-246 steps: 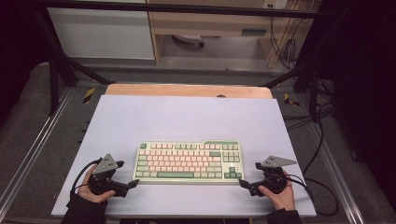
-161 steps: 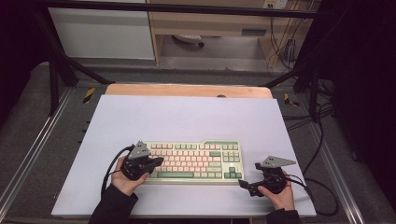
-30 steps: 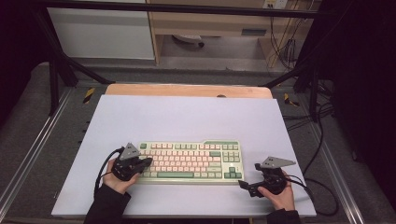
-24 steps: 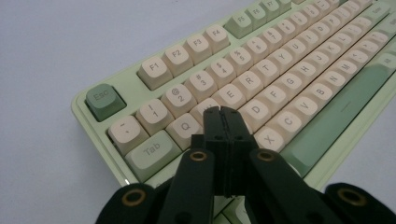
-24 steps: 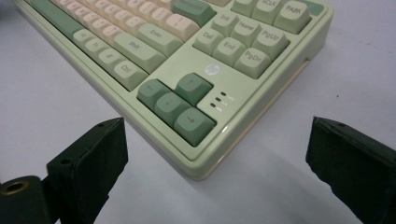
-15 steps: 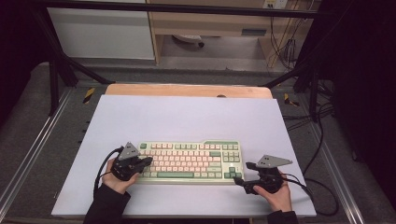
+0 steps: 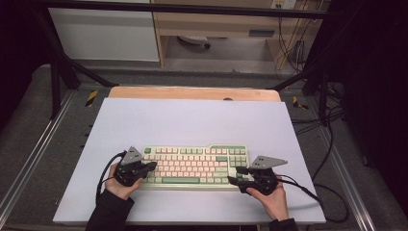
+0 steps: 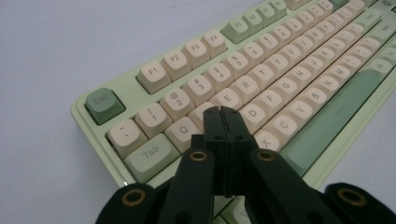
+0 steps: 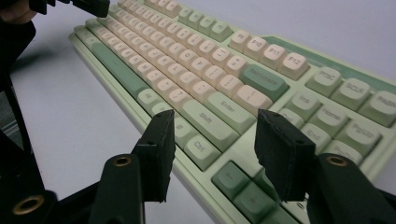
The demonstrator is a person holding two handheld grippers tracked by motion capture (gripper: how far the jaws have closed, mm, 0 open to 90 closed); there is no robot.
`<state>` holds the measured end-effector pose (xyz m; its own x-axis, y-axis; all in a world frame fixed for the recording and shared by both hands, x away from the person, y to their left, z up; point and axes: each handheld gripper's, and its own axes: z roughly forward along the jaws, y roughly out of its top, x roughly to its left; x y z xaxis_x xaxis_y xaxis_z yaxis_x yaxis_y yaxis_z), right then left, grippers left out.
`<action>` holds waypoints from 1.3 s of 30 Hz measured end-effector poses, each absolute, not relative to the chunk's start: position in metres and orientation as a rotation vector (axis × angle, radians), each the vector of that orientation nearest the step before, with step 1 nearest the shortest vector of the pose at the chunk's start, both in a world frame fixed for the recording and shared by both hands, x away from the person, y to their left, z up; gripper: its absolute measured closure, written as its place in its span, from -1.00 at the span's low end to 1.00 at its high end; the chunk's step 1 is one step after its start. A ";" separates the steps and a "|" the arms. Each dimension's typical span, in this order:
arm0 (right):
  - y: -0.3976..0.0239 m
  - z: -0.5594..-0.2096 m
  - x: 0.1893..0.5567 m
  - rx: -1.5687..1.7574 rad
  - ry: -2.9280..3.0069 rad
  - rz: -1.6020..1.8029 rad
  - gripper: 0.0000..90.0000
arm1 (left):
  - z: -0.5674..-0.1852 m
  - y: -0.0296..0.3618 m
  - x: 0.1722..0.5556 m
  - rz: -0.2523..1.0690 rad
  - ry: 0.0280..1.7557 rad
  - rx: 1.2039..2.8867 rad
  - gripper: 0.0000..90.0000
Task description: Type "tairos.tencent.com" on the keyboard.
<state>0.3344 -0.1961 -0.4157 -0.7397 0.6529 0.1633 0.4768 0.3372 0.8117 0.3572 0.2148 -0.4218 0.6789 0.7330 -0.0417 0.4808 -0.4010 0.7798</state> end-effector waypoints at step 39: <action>-0.108 -0.411 0.366 1.074 2.412 1.374 1.00 | -0.422 0.214 0.357 0.393 0.923 2.077 1.00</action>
<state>0.3659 -0.1078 -0.4108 -0.7278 0.6568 0.1975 0.5047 0.3180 0.8026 0.3567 0.2143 -0.4216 0.6840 0.7284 -0.0398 0.4755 -0.4038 0.7815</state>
